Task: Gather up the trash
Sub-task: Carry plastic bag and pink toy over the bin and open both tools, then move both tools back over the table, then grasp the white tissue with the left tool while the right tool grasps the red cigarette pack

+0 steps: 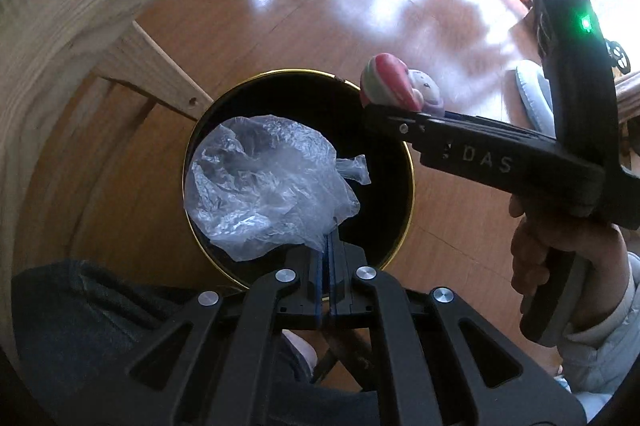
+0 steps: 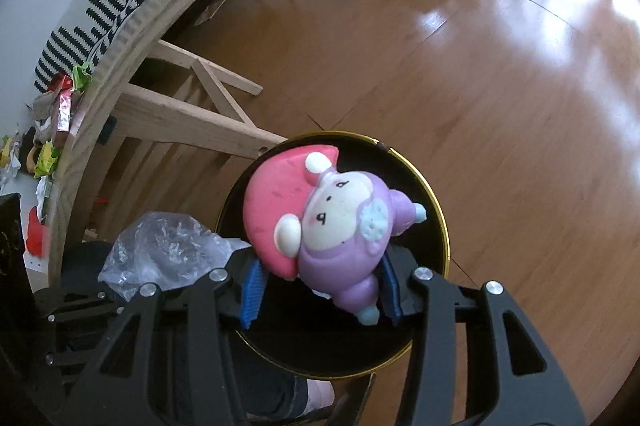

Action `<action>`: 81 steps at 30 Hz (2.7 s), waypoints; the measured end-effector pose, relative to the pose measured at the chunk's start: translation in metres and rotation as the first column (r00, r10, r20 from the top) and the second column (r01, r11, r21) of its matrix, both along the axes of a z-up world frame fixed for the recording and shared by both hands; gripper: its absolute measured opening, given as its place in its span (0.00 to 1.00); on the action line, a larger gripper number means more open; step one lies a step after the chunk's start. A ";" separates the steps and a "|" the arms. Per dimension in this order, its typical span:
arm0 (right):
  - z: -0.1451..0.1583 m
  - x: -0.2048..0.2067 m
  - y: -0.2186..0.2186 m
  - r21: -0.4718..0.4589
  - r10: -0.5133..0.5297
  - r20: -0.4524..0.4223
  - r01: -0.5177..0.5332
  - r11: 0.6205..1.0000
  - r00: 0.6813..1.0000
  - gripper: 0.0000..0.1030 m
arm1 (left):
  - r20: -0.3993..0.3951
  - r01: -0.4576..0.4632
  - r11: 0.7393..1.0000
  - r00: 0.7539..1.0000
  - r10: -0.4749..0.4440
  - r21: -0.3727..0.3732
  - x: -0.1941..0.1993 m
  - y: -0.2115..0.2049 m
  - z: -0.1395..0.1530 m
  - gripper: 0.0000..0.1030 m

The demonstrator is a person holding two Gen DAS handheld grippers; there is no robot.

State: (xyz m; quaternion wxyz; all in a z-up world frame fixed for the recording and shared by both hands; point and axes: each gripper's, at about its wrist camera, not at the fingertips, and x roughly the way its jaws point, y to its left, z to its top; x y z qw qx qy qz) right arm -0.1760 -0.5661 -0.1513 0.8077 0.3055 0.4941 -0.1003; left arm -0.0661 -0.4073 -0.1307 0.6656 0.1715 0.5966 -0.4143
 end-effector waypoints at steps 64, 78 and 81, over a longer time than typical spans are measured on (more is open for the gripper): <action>0.102 0.332 0.286 -0.347 0.465 0.047 -0.422 0.838 0.884 0.94 | 0.390 -0.729 0.685 0.631 0.671 0.001 0.272 0.460 0.082 0.94; 0.098 0.321 0.285 -0.403 0.461 0.067 -0.399 0.824 0.885 0.84 | 0.394 -0.726 0.685 0.614 0.684 -0.059 0.277 0.463 0.082 0.83; 0.104 0.313 0.278 -0.421 0.462 0.078 -0.391 0.818 0.883 0.57 | 0.385 -0.732 0.679 0.610 0.692 -0.061 0.274 0.460 0.092 0.14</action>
